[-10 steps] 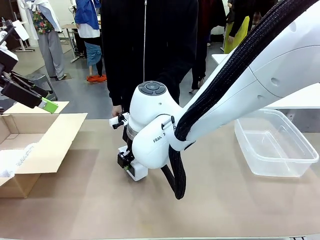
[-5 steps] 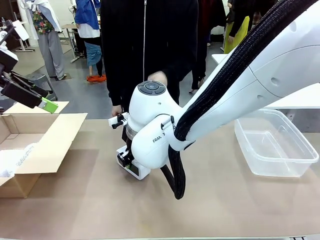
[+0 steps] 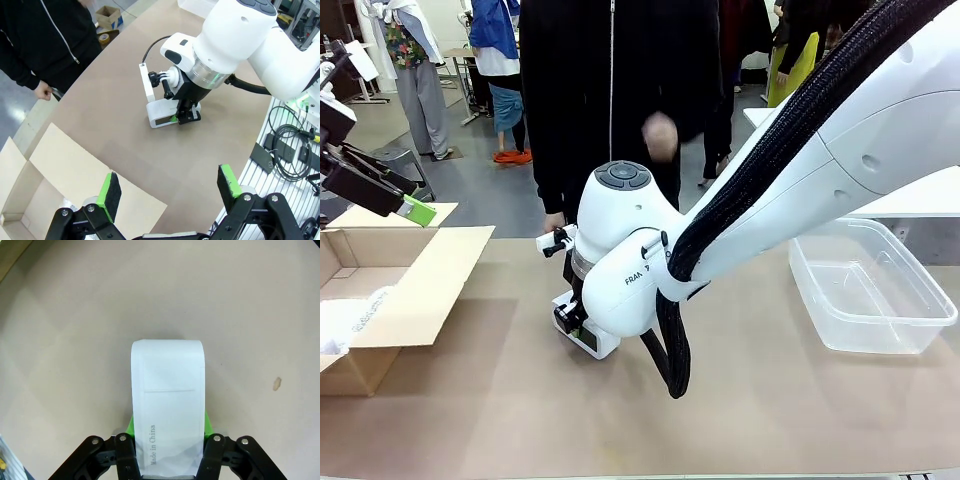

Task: Separate and place wrapped and unwrapped clocks.
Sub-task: Pick up the Digital clock indicated by the person, then if the picked Digital clock is wrapped, place it in the Package Box ; if not, place it in the Organizing box.

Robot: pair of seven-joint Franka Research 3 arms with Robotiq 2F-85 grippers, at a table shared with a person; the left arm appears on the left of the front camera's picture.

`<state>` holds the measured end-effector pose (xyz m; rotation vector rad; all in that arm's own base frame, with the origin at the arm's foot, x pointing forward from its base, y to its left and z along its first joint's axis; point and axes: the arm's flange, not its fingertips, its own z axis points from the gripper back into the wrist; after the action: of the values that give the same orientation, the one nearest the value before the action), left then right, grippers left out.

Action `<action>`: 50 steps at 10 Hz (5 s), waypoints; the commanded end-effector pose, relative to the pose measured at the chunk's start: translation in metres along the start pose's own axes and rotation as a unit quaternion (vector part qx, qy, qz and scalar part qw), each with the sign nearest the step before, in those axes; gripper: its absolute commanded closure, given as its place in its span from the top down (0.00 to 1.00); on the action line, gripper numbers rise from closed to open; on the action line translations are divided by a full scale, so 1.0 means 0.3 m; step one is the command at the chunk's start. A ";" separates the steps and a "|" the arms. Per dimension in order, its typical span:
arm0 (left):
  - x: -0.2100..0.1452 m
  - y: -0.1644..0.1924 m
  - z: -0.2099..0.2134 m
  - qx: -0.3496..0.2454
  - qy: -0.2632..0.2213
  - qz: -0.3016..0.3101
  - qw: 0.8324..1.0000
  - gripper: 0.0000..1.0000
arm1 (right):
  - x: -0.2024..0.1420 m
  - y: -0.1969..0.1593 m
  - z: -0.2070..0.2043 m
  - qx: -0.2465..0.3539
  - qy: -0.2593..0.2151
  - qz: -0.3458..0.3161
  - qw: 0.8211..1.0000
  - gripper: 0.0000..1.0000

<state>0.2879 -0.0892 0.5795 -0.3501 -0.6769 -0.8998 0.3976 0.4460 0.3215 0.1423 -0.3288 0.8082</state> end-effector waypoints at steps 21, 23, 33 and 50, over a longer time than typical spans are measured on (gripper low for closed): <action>0.002 -0.006 -0.003 0.007 0.001 0.005 1.000 1.00 | 0.037 -0.251 0.951 -0.030 -0.060 -0.039 0.997 0.32; 0.002 -0.006 -0.003 0.007 0.001 0.005 1.000 1.00 | 0.037 -0.251 0.951 -0.030 -0.060 -0.039 0.997 0.32; 0.002 -0.006 -0.003 0.007 0.001 0.005 1.000 1.00 | -0.017 -0.541 1.173 -0.064 -0.112 -0.153 0.980 0.50; 0.002 -0.006 -0.003 0.007 0.001 0.005 1.000 1.00 | -0.855 -1.343 0.604 -0.101 -0.059 -0.479 0.870 0.50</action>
<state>0.2880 -0.0890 0.5797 -0.3523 -0.6779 -0.9002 0.4827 -0.0456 0.4084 0.0996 -0.3889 -0.2052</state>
